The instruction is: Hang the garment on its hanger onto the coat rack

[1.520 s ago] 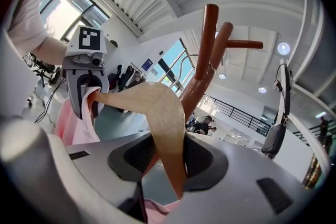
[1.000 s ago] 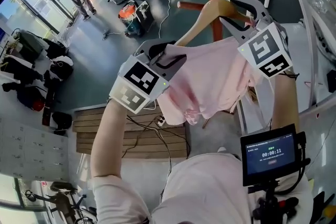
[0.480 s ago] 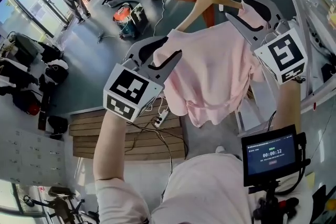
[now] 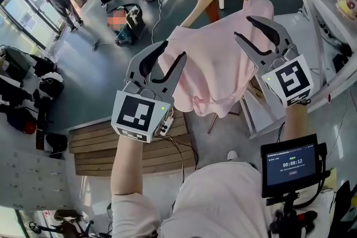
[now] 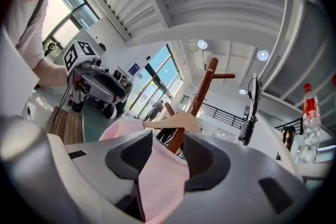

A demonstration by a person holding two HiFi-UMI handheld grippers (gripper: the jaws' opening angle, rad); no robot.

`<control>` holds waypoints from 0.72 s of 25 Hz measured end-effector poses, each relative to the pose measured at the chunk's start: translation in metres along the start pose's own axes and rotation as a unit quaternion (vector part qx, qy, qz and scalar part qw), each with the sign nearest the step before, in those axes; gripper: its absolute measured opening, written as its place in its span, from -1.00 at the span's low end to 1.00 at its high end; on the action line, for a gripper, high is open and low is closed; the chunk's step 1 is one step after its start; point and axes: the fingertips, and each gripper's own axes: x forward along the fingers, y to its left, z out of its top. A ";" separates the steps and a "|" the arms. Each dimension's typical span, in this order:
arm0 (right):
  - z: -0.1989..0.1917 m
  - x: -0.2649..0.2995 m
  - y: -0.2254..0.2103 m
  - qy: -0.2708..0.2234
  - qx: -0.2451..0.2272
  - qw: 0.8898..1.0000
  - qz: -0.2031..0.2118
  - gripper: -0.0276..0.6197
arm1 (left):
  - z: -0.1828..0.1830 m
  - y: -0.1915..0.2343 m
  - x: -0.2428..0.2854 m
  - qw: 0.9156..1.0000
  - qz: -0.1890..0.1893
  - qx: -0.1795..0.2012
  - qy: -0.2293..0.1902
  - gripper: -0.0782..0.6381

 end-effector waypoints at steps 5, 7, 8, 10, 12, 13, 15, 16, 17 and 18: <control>-0.033 -0.011 0.007 -0.002 0.037 0.999 -0.007 -0.33 | -0.017 -0.023 0.029 0.999 -0.008 -0.036 -0.025 -0.32; -0.032 -0.021 0.016 -0.001 0.043 0.999 -0.009 -0.33 | -0.020 -0.034 0.026 0.999 -0.018 -0.042 -0.028 -0.33; -0.031 -0.026 0.022 0.001 0.045 0.999 -0.012 -0.33 | -0.022 -0.038 0.021 0.998 -0.021 -0.045 -0.031 -0.33; -0.034 -0.036 0.031 0.004 0.053 0.998 -0.021 -0.33 | -0.031 -0.047 0.016 0.997 -0.027 -0.058 -0.038 -0.33; -0.043 -0.045 0.036 0.007 0.067 0.997 -0.032 -0.34 | -0.044 -0.054 0.016 0.996 -0.036 -0.076 -0.041 -0.33; -0.047 -0.050 0.037 0.009 0.074 0.996 -0.038 -0.34 | -0.050 -0.057 0.017 0.994 -0.039 -0.087 -0.043 -0.33; -0.058 -0.060 0.039 0.011 0.087 0.995 -0.051 -0.34 | -0.061 -0.064 0.020 0.992 -0.045 -0.109 -0.052 -0.33; -0.063 -0.066 0.039 0.012 0.094 0.994 -0.058 -0.34 | -0.067 -0.067 0.021 0.990 -0.047 -0.118 -0.057 -0.33; -0.069 -0.072 0.039 0.013 0.102 0.993 -0.064 -0.34 | -0.072 -0.071 0.022 0.989 -0.048 -0.127 -0.060 -0.33; -0.074 -0.078 0.040 0.015 0.111 0.991 -0.070 -0.34 | -0.076 -0.075 0.024 0.988 -0.049 -0.135 -0.063 -0.33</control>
